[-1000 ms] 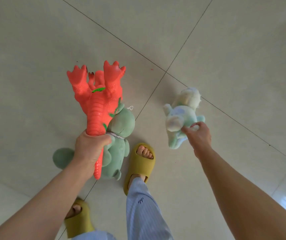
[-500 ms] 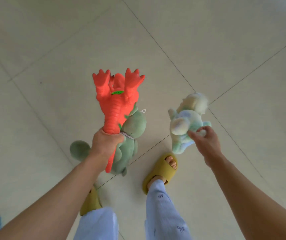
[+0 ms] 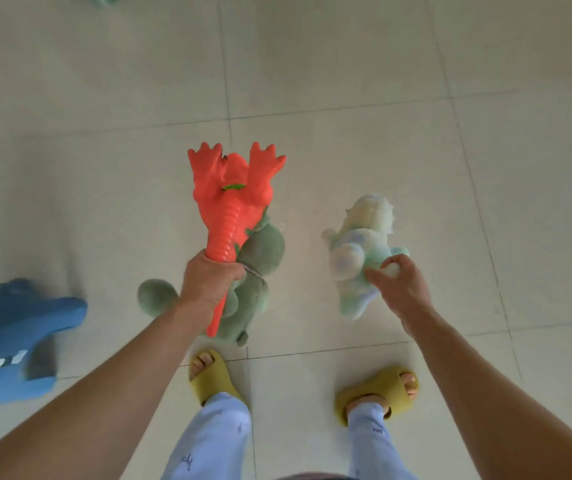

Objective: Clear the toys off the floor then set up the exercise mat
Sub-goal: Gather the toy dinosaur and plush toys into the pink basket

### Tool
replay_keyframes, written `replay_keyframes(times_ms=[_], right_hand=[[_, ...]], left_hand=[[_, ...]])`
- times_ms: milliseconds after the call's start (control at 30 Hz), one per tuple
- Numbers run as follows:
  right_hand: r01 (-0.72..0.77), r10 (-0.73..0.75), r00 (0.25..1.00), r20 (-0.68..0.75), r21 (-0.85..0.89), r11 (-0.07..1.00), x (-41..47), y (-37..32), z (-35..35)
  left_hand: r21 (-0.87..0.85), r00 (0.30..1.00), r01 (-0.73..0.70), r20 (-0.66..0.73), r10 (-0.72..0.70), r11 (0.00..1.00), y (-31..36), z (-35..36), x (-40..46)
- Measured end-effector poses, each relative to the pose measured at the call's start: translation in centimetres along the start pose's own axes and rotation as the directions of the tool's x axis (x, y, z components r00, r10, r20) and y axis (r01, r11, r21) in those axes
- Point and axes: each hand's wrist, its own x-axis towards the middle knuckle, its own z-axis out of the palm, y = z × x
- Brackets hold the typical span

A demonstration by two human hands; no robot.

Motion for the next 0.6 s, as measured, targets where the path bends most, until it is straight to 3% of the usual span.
replay_keyframes(times_ms=[267, 600], right_hand=[[0.253, -0.215, 0.949, 0.23, -0.151, 0.955, -5.3, -14.8, 13.8], [0.574, -0.391, 0.76, 0.519, -0.254, 0.778, -16.4, -28.4, 30.2]], left_hand=[[-0.214, 0.973, 0.048, -0.213, -0.094, 0.976, -2.5, -18.6, 1.9], [-0.484, 0.864, 0.127, -0.375, -0.337, 0.866, -7.6, -36.7, -0.2]])
